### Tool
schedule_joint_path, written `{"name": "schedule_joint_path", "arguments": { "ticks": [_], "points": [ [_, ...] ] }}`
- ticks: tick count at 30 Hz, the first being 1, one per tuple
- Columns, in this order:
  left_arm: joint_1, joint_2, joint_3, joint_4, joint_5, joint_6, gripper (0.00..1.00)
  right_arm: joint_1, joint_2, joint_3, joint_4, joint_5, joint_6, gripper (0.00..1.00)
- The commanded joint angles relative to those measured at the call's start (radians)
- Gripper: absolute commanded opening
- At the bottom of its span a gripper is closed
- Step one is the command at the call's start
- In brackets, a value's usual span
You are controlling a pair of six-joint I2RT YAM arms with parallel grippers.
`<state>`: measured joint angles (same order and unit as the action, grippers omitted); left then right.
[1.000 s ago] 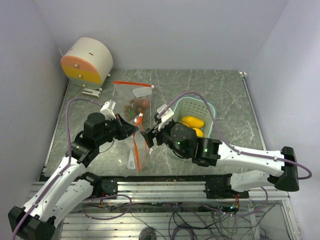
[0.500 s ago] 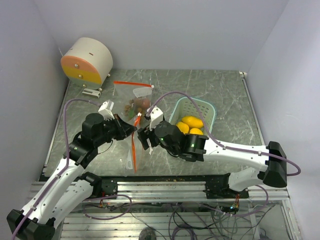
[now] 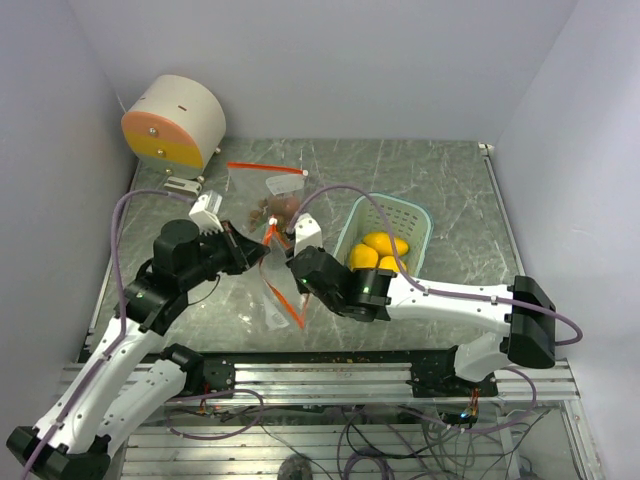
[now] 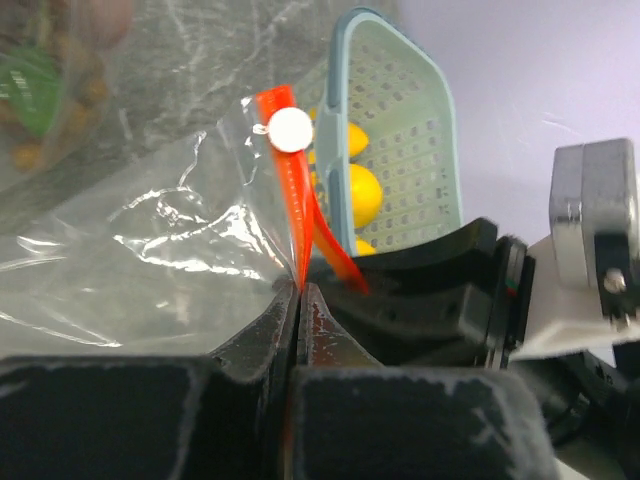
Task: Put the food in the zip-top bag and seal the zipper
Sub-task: Open the zipper of the food storage bag.
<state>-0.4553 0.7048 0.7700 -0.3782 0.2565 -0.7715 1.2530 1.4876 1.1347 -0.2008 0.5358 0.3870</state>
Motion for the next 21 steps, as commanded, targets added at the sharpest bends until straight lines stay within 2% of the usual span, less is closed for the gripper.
{"name": "schedule_joint_path", "arguments": {
  "ticks": [1, 5, 10, 14, 16, 19, 21],
  "points": [
    [0.001, -0.036, 0.115, -0.215, -0.110, 0.113, 0.07, -0.008, -0.029, 0.026, -0.096, 0.280, 0.077, 0.15],
    [0.001, -0.037, 0.212, -0.437, -0.228, 0.198, 0.07, -0.048, -0.080, -0.001, -0.110, 0.350, 0.099, 0.14],
    [0.001, -0.031, 0.281, -0.596, -0.293, 0.248, 0.07, -0.126, -0.123, -0.059, -0.060, 0.262, 0.116, 0.13],
    [0.001, -0.034, 0.246, -0.572, -0.251, 0.256, 0.07, -0.141, -0.119, -0.095, 0.014, 0.182, 0.104, 0.11],
    [0.001, -0.033, 0.205, -0.519, -0.203, 0.244, 0.07, -0.142, -0.121, -0.122, 0.101, 0.075, 0.064, 0.00],
    [0.001, -0.036, 0.124, -0.403, -0.141, 0.201, 0.07, -0.142, -0.134, -0.167, 0.223, -0.074, 0.041, 0.00],
    [0.001, -0.032, 0.083, -0.331, -0.121, 0.167, 0.07, -0.140, -0.131, -0.164, 0.249, -0.105, 0.045, 0.00]
  ]
}}
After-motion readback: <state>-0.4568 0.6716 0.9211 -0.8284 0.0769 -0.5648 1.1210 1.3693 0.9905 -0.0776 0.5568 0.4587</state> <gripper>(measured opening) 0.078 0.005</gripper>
